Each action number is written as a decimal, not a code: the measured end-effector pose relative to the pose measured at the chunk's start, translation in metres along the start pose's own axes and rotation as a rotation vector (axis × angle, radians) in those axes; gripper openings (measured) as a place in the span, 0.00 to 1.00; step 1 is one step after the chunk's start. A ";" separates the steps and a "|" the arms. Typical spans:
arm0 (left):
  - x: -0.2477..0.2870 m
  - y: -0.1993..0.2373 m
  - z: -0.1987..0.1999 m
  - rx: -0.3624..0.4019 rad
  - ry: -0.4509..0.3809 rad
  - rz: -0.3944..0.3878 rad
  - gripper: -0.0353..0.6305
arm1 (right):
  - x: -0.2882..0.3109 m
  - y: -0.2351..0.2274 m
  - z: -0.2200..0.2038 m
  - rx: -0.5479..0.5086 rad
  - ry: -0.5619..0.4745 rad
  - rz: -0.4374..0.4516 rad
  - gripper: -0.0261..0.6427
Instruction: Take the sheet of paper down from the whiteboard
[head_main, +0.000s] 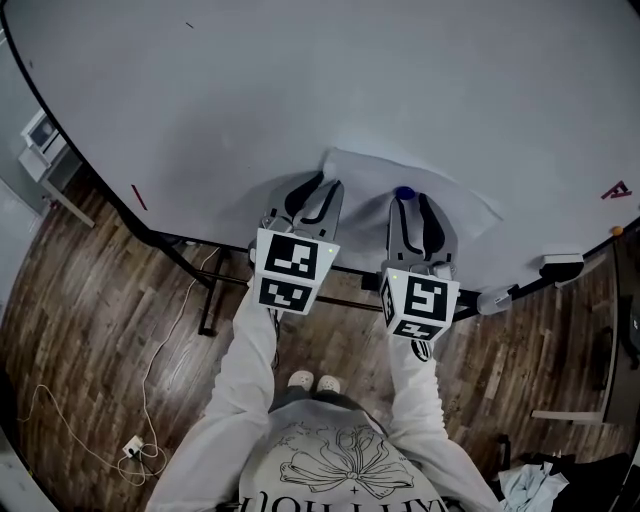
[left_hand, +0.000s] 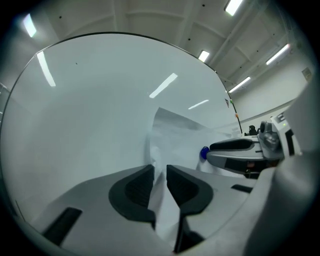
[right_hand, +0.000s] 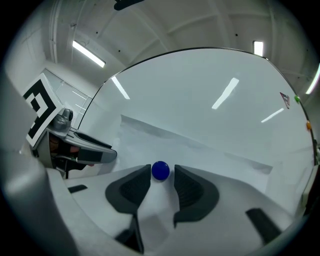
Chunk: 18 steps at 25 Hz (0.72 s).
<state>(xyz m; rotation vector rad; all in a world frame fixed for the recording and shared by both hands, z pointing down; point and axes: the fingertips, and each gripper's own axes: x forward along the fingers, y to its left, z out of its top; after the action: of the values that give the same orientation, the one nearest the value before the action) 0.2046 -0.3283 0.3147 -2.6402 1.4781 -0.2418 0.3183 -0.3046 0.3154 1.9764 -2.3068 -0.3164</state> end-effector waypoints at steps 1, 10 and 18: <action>0.000 0.002 0.000 -0.010 0.001 0.007 0.16 | 0.001 0.000 0.000 -0.001 0.003 -0.002 0.23; -0.001 0.000 0.000 -0.093 0.017 -0.012 0.07 | 0.006 0.001 -0.001 -0.038 0.026 -0.051 0.23; -0.002 -0.001 -0.002 -0.144 0.028 -0.018 0.06 | 0.008 0.004 -0.001 -0.065 0.040 -0.088 0.22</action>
<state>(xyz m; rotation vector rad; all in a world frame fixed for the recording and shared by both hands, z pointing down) 0.2039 -0.3265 0.3163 -2.7737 1.5355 -0.1818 0.3134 -0.3117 0.3166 2.0378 -2.1610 -0.3503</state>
